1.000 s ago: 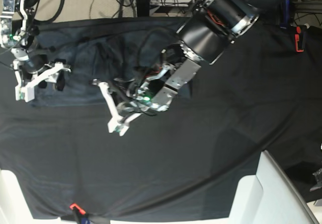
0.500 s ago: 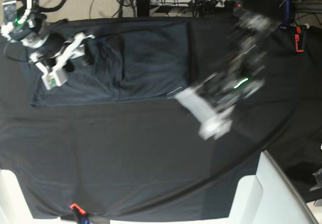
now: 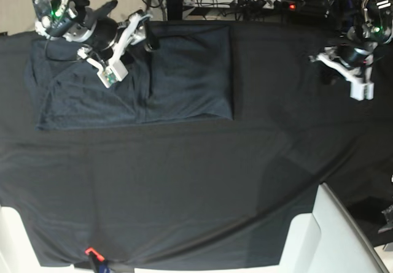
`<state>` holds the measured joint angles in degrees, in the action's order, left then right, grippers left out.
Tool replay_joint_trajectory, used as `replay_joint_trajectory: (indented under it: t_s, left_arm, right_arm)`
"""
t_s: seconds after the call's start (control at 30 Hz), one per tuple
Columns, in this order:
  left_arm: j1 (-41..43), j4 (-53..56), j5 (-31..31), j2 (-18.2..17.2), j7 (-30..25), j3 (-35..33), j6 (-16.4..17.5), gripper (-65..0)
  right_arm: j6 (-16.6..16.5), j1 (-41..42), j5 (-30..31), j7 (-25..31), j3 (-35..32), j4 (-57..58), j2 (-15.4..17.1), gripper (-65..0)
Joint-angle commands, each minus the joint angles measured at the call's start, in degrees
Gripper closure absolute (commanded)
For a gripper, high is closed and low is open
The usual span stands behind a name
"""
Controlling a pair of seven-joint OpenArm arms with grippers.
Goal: Fold the T-shirt properly
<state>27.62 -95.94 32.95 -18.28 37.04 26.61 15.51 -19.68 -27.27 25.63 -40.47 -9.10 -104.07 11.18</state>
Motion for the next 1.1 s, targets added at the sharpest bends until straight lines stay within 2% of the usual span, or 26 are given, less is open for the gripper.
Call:
replay_joint_trajectory:
  t_s: [0.0,0.13,0.3,0.37,0.43,0.57,0.6,1.07]
  left_arm:
    - [0.0,-0.9,0.5,-0.5,-0.9,0.3,0.5,0.0]
    - [0.6,-1.0,0.6,-0.4,-0.9,0.3,0.5,0.0]
    - [0.7,-0.9,0.5,-0.4,-0.9,0.3,0.5,0.0]
    - [0.7,-0.9,0.4,-0.4,-0.9,0.3,0.5,0.0]
    - [0.7,-0.9,0.4,-0.4,-0.9,0.3,0.5,0.0]
    - [0.7,-0.9,0.4,-0.4,-0.9,0.3,0.5,0.0]
    - [0.7,-0.9,0.4,-0.4,-0.9,0.3,0.5,0.0]
    - [0.4,2.8,0.4,-0.7,-0.9,0.3,0.5,0.0]
  right_arm:
    - [-0.4,0.1,0.9,0.6,0.2,0.3,-0.1,-39.0]
    - [-0.4,0.6,0.9,3.1,0.2,2.8,-0.7,-39.0]
    - [-0.4,0.8,0.9,3.6,0.2,3.8,-0.8,-38.9]
    - [-0.4,0.8,0.9,3.6,0.2,3.8,-0.8,-36.5]
    - [-0.4,0.8,0.9,3.6,0.2,4.2,-0.9,-28.7]
    - [-0.4,0.7,0.9,3.6,0.2,5.1,-0.9,-5.1]
    - [-0.4,0.5,0.9,3.6,0.2,5.1,-0.9,-2.0]
    - [-0.4,-2.1,1.0,3.7,0.4,4.7,-0.7,-0.6]
